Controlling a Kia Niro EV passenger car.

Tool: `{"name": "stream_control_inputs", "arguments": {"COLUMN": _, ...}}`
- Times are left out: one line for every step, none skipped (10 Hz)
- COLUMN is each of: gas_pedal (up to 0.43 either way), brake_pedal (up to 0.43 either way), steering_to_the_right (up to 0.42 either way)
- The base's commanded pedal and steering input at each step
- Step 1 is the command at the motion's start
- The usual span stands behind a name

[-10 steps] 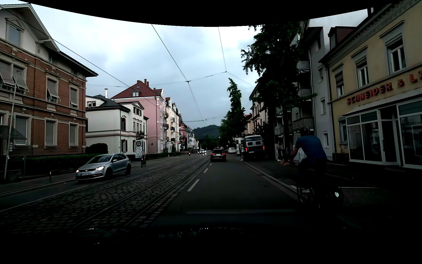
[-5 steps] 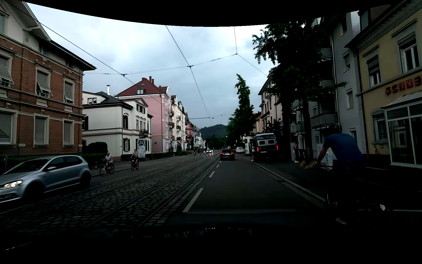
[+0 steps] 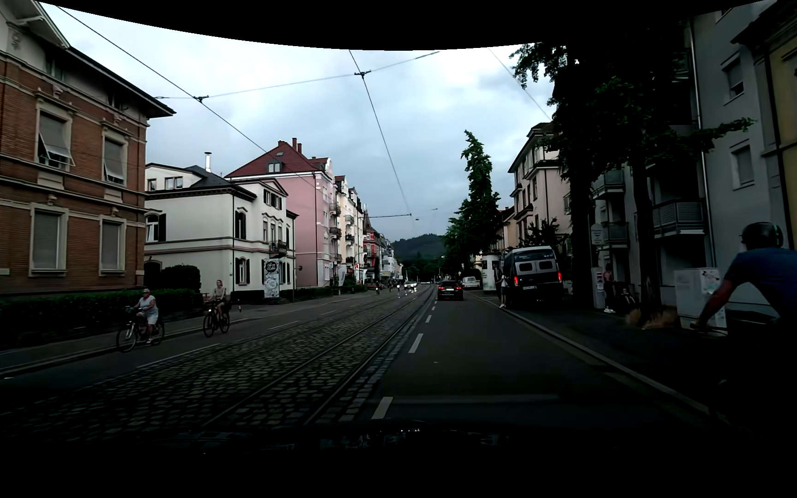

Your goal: Follow the waypoints while adhering to traffic rules and regulations

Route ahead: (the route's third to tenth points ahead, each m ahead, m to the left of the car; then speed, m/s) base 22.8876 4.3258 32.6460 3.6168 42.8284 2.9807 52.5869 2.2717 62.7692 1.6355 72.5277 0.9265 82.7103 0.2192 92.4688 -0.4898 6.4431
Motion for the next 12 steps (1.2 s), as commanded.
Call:
{"name": "stream_control_inputs", "arguments": {"gas_pedal": 0.268, "brake_pedal": 0.0, "steering_to_the_right": -0.015}}
{"name": "stream_control_inputs", "arguments": {"gas_pedal": 0.268, "brake_pedal": 0.0, "steering_to_the_right": -0.006}}
{"name": "stream_control_inputs", "arguments": {"gas_pedal": 0.268, "brake_pedal": 0.0, "steering_to_the_right": 0.001}}
{"name": "stream_control_inputs", "arguments": {"gas_pedal": 0.268, "brake_pedal": 0.0, "steering_to_the_right": 0.004}}
{"name": "stream_control_inputs", "arguments": {"gas_pedal": 0.268, "brake_pedal": 0.0, "steering_to_the_right": 0.005}}
{"name": "stream_control_inputs", "arguments": {"gas_pedal": 0.268, "brake_pedal": 0.0, "steering_to_the_right": 0.006}}
{"name": "stream_control_inputs", "arguments": {"gas_pedal": 0.26, "brake_pedal": 0.0, "steering_to_the_right": 0.009}}
{"name": "stream_control_inputs", "arguments": {"gas_pedal": 0.26, "brake_pedal": 0.0, "steering_to_the_right": 0.013}}
{"name": "stream_control_inputs", "arguments": {"gas_pedal": 0.228, "brake_pedal": 0.0, "steering_to_the_right": 0.015}}
{"name": "stream_control_inputs", "arguments": {"gas_pedal": 0.22, "brake_pedal": 0.0, "steering_to_the_right": 0.017}}
{"name": "stream_control_inputs", "arguments": {"gas_pedal": 0.22, "brake_pedal": 0.0, "steering_to_the_right": 0.017}}
{"name": "stream_control_inputs", "arguments": {"gas_pedal": 0.22, "brake_pedal": 0.0, "steering_to_the_right": 0.016}}
